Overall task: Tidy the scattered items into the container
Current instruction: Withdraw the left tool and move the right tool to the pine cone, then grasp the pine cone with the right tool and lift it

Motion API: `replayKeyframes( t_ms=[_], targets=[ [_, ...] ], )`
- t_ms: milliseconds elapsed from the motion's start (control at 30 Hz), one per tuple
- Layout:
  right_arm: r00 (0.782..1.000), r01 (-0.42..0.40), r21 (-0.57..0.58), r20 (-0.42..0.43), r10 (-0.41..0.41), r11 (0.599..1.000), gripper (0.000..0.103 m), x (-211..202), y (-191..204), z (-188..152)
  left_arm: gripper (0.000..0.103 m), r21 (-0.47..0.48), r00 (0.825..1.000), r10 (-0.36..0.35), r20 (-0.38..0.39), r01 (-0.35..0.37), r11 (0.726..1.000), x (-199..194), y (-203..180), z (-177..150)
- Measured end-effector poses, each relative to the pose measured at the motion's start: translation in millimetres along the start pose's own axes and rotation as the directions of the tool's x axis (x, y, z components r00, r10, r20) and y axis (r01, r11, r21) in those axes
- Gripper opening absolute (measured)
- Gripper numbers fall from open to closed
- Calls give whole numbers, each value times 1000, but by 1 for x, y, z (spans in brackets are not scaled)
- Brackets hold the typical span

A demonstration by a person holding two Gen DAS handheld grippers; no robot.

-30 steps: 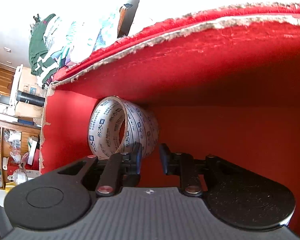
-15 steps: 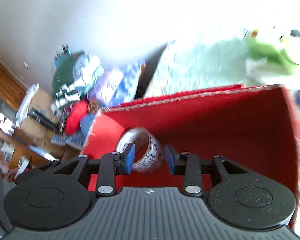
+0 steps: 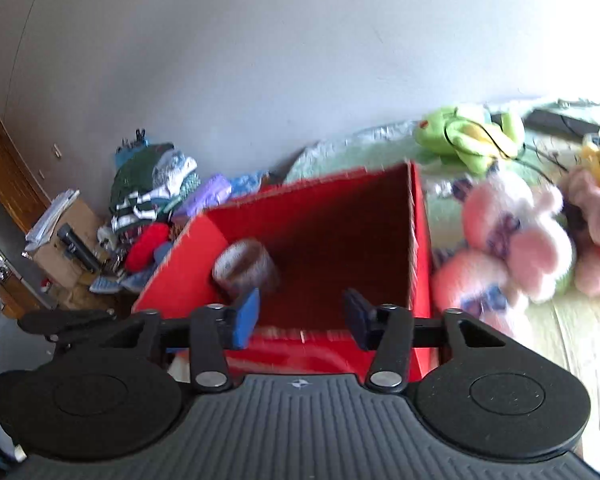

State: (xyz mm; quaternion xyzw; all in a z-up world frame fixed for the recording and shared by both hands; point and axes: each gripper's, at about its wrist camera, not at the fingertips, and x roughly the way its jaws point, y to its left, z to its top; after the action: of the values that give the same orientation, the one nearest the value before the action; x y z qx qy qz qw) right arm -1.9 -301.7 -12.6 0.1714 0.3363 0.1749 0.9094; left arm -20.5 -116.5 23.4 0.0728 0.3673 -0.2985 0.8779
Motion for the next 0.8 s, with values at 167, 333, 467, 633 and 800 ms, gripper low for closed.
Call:
replayKeyframes(
  t_ms=[167, 333, 467, 633, 800],
  targets=[
    [996, 64, 90, -68, -58, 994, 44, -8, -19, -24, 66, -14, 990, -132, -49, 132, 991, 33, -15, -4],
    [987, 107, 113, -136, -92, 988, 44, -8, -27, -40, 70, -65, 971, -209, -118, 202, 977, 69, -22, -14],
    [980, 126, 152, -174, -99, 980, 45, -1, -32, -52, 68, -96, 974, -185, -128, 173, 980, 81, -18, -18],
    [980, 79, 225, -196, -35, 971, 46, 0, -39, -54, 50, -77, 974, -167, -155, 156, 985, 91, -23, -18],
    [977, 48, 275, -213, 12, 960, 47, 0, -44, -53, 51, -86, 971, -171, -167, 158, 984, 94, -22, -17]
  ],
)
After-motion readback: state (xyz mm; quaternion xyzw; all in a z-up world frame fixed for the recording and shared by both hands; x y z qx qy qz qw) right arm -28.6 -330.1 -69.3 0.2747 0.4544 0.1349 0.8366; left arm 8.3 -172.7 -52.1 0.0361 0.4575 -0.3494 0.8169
